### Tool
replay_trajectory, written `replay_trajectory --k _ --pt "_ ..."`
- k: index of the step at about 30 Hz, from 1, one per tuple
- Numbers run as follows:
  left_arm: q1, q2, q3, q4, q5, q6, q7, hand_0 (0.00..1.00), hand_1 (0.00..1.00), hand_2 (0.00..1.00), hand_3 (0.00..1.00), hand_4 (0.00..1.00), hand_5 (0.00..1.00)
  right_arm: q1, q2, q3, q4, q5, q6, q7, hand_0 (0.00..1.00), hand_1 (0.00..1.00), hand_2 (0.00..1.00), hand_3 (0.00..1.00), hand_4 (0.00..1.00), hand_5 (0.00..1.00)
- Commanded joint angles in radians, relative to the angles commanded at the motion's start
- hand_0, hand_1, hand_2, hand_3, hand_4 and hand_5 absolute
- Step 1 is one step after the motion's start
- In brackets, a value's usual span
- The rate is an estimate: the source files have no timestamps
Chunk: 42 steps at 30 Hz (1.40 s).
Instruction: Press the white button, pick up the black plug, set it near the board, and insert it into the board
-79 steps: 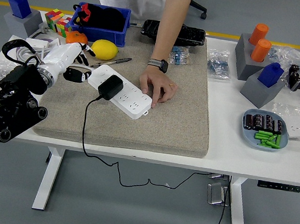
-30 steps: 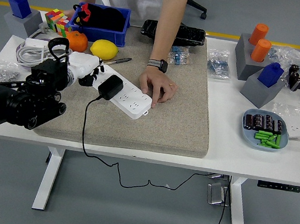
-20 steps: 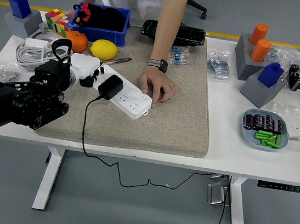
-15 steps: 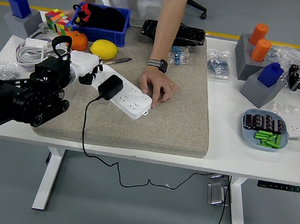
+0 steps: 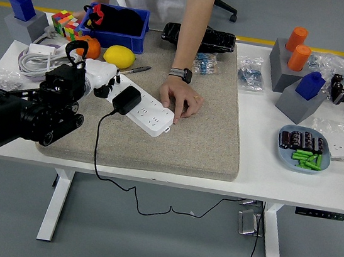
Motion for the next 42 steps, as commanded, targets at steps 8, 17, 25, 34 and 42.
replay_trajectory --k 8,17,25,34,42 --pt "0.008 -0.009 -0.048 0.016 0.046 -0.034 0.003 0.255 0.084 0.121 0.707 0.002 0.046 0.0 0.0 0.003 -0.001 -0.001 0.0 0.001 0.799 0.689 0.685 0.651 0.772 0.403" --pt "0.018 -0.016 -0.078 0.027 0.07 -0.048 0.003 0.251 0.083 0.121 0.705 0.002 0.064 0.003 -0.001 0.0 0.0 -0.001 0.0 0.001 0.801 0.688 0.685 0.651 0.772 0.403" --pt "0.021 -0.016 -0.081 0.024 0.074 -0.052 0.003 0.249 0.083 0.121 0.705 0.002 0.081 0.0 0.0 0.001 -0.002 -0.002 0.0 0.002 0.8 0.689 0.685 0.651 0.772 0.403" --pt "0.01 0.001 -0.042 0.008 0.031 -0.015 -0.003 0.249 0.083 0.121 0.704 0.002 0.097 -0.002 0.004 0.006 -0.003 -0.004 0.0 0.001 0.799 0.689 0.685 0.651 0.771 0.403" --pt "0.007 0.031 0.039 -0.034 -0.049 0.045 -0.005 0.248 0.082 0.12 0.703 0.002 0.11 -0.007 0.006 0.016 -0.003 -0.008 0.001 0.001 0.799 0.689 0.686 0.651 0.771 0.403"
